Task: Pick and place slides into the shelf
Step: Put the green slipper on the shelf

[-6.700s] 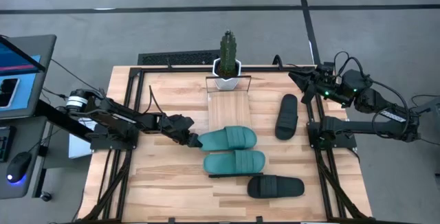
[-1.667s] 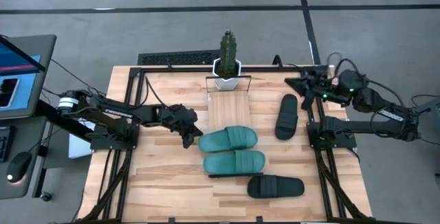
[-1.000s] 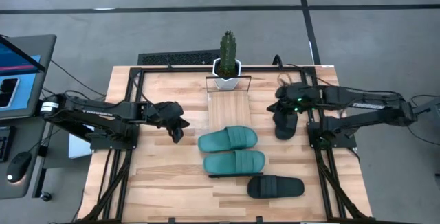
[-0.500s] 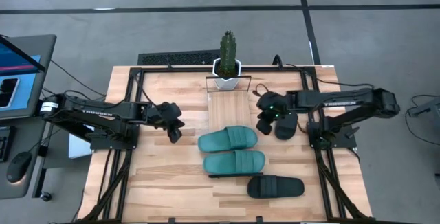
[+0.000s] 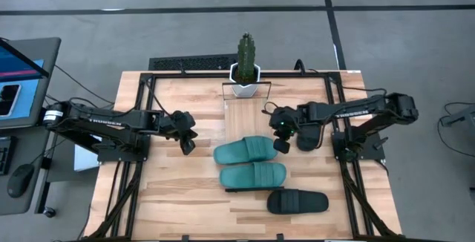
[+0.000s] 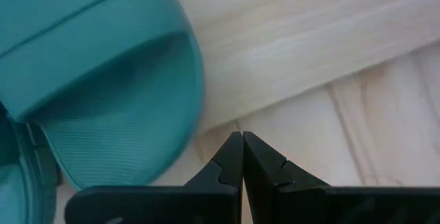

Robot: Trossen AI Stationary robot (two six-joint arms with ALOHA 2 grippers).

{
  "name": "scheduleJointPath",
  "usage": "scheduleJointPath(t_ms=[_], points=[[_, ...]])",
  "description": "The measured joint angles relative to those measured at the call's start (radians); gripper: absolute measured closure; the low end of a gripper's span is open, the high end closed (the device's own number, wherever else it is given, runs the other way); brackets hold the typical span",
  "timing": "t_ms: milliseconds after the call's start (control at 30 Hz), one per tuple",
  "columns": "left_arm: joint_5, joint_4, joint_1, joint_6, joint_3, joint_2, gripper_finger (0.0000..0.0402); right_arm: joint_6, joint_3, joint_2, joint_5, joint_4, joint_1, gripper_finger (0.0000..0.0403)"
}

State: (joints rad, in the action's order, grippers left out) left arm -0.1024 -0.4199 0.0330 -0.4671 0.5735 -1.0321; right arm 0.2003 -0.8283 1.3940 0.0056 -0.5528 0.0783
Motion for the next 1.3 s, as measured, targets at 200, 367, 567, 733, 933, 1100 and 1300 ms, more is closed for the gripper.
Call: scheduleJointPath(t_ms=[200,367,567,733,933,1100,1300], points=[[0.0,0.0,0.0,0.0,0.0,0.0,0.0401,-0.023,0.0,0.037,-0.083,0.045,0.0,0.0403],[0.012,-0.001,0.0,0.0,0.0,0.0,0.0401,-0.025,0.0,0.028,-0.112,0.035,-0.017,0.0403],[0.012,-0.001,0.0,0.0,0.0,0.0,0.0401,-0.025,0.0,0.018,-0.187,0.03,-0.042,0.0403],[0.012,-0.001,0.0,0.0,0.0,0.0,0.0401,-0.018,0.0,0.017,-0.19,-0.003,-0.067,0.0403],[0.01,0.005,0.0,0.0,0.0,0.0,0.0401,-0.018,-0.002,0.017,-0.136,-0.017,-0.069,0.0403],[-0.001,0.036,0.0,0.0,0.0,0.0,0.0401,-0.028,-0.035,0.017,-0.044,-0.019,-0.043,0.0403],[-0.055,0.087,0.001,0.015,0.0,0.0,0.0401,-0.074,-0.095,0.017,0.047,-0.023,-0.005,0.0403]])
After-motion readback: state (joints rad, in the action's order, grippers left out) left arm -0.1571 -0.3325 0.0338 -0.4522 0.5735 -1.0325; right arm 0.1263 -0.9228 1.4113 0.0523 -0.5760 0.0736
